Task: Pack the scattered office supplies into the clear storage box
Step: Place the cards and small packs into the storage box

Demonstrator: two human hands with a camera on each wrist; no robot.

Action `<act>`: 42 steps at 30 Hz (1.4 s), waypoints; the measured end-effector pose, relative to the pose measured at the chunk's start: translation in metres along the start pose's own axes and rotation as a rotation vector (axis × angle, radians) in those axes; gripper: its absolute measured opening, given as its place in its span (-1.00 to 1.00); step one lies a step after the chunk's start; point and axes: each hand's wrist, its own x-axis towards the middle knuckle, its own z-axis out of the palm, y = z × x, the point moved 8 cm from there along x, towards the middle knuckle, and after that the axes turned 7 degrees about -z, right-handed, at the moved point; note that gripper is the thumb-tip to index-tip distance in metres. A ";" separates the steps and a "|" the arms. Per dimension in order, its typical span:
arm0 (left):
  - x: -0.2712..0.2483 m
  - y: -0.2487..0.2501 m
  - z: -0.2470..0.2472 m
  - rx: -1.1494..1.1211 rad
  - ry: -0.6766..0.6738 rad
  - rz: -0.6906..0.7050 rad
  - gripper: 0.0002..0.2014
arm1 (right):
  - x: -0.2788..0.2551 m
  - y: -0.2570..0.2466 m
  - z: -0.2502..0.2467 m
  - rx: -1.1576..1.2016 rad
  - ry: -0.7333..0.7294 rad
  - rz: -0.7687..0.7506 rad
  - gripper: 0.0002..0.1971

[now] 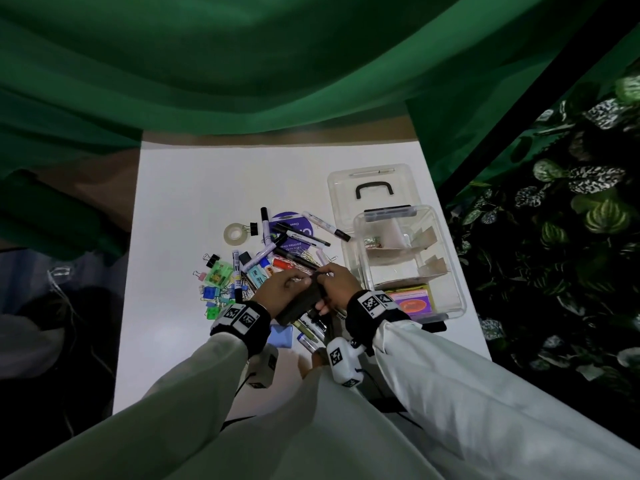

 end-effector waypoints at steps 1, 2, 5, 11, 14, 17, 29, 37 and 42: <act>0.001 -0.001 -0.002 0.008 0.023 -0.004 -0.85 | -0.001 0.001 -0.001 -0.001 0.005 0.003 -0.82; 0.003 -0.004 -0.004 0.018 0.054 -0.013 -0.80 | -0.003 0.001 -0.002 -0.001 0.009 0.001 -0.82; -0.003 -0.004 -0.010 0.040 0.086 -0.036 -0.77 | -0.006 0.000 -0.005 0.016 0.019 -0.026 -0.78; -0.020 0.003 -0.005 -0.197 -0.104 -0.100 -0.83 | -0.010 0.000 -0.006 0.076 -0.022 -0.030 -0.78; -0.019 -0.008 -0.021 -0.169 0.006 -0.132 -0.82 | -0.021 -0.009 0.002 -0.073 -0.227 -0.129 -0.55; -0.020 -0.010 -0.026 -0.084 0.031 -0.176 -0.79 | -0.030 -0.027 -0.001 -0.718 -0.226 -0.403 -0.49; -0.020 0.064 -0.007 -0.199 0.047 0.017 -0.87 | -0.116 -0.078 -0.138 -0.850 -0.041 -0.672 -0.66; -0.018 0.130 0.074 0.283 0.003 0.296 -0.75 | -0.087 0.004 -0.177 -1.077 -0.095 -0.425 -0.61; -0.004 0.096 0.039 0.067 0.109 0.184 -0.71 | -0.074 0.016 -0.167 -1.220 -0.072 -0.295 -0.54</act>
